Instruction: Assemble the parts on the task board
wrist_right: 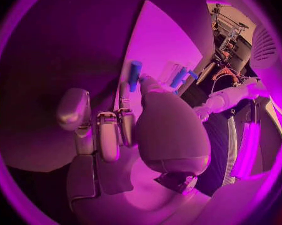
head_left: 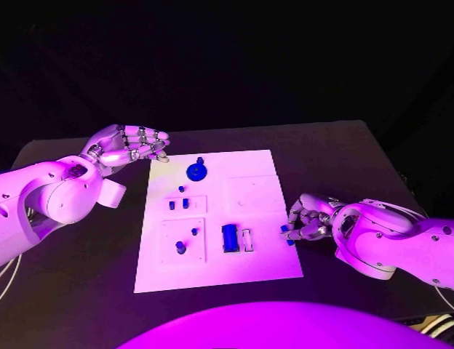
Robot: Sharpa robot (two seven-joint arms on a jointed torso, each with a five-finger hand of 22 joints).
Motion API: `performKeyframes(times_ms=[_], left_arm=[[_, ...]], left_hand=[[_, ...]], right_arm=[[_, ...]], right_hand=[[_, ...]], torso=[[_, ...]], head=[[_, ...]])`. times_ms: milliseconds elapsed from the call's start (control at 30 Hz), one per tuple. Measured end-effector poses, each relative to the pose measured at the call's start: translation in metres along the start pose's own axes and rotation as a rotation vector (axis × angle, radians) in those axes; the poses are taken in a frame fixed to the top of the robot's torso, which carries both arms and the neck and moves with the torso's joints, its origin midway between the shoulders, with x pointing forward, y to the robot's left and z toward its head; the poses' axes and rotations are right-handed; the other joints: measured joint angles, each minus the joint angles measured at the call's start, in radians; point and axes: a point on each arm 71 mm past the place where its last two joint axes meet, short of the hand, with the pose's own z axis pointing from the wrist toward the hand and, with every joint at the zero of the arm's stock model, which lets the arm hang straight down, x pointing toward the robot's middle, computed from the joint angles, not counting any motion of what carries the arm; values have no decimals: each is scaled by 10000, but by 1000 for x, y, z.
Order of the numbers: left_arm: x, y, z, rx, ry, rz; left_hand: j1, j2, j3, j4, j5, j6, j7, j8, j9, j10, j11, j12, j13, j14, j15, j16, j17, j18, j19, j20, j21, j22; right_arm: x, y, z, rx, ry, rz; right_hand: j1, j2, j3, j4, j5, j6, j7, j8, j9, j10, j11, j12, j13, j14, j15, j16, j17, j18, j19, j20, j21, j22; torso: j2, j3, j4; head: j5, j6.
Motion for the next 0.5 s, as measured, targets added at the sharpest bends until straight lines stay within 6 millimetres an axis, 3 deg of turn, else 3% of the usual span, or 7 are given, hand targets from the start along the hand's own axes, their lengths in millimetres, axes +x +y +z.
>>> performKeyframes(times_ms=[133, 200, 267, 300, 500], left_arm=[[0, 0, 0, -5, -5, 2], [-1, 0, -1, -8, -12, 4], [-1, 0, -1, -11, -20, 7], [-1, 0, -1, -12, -23, 7], [-2, 0, -1, -16, -30, 10]], left_hand=[[-66, -6, 0, 0, 0, 0, 0, 0, 0, 0, 0, 0, 0, 0, 0, 0, 0, 0, 0, 0, 0, 0], [-66, -7, 0, 0, 0, 0, 0, 0, 0, 0, 0, 0, 0, 0, 0, 0, 0, 0, 0, 0, 0, 0], [-66, -7, 0, 0, 0, 0, 0, 0, 0, 0, 0, 0, 0, 0, 0, 0, 0, 0, 0, 0, 0, -1], [-65, -7, 0, 0, 0, 0, 0, 0, 0, 0, 0, 0, 0, 0, 0, 0, 0, 0, 0, 0, 0, -1], [-65, -8, 0, 0, 0, 0, 0, 0, 0, 0, 0, 0, 0, 0, 0, 0, 0, 0, 0, 0, 0, 8]], right_arm=[[1, 3, 2, -168, -74, -301], [2, 5, 2, -271, -101, -497], [3, 7, 3, -351, -112, -650], [4, 8, 3, -400, -114, -746], [4, 11, 3, -534, -145, -1149]], right_hand=[[132, -29, -28, -28, 0, 37, -20, 0, 28, 0, 0, 38, 0, 0, 0, 0, -1, 1, 36, -36, 41, 0], [194, -83, -28, -28, 0, -9, -40, -14, 638, 0, 0, 39, 0, 0, 0, 0, -1, 0, 36, -36, 41, 0], [494, -56, -28, -28, 0, -12, -41, -14, 854, 0, 0, 39, 0, 31, -31, 0, -1, 0, 36, -36, 41, -1], [644, -54, -27, -30, 0, -29, -55, -17, 1196, 0, 0, 39, 0, 36, -36, 0, -1, 1, 36, -35, 41, -1], [1048, -197, 187, -13, -5, -40, -44, -36, 1401, 0, 1, 39, 0, 36, -36, 0, -1, 0, 35, -35, 41, -2]], torso=[[-1, 0, 1], [-1, 0, 1], [-1, -1, 1], [-1, -2, 1], [-3, -7, 1]], head=[[24, -22], [26, -28], [32, -31], [33, -32], [34, -33]])
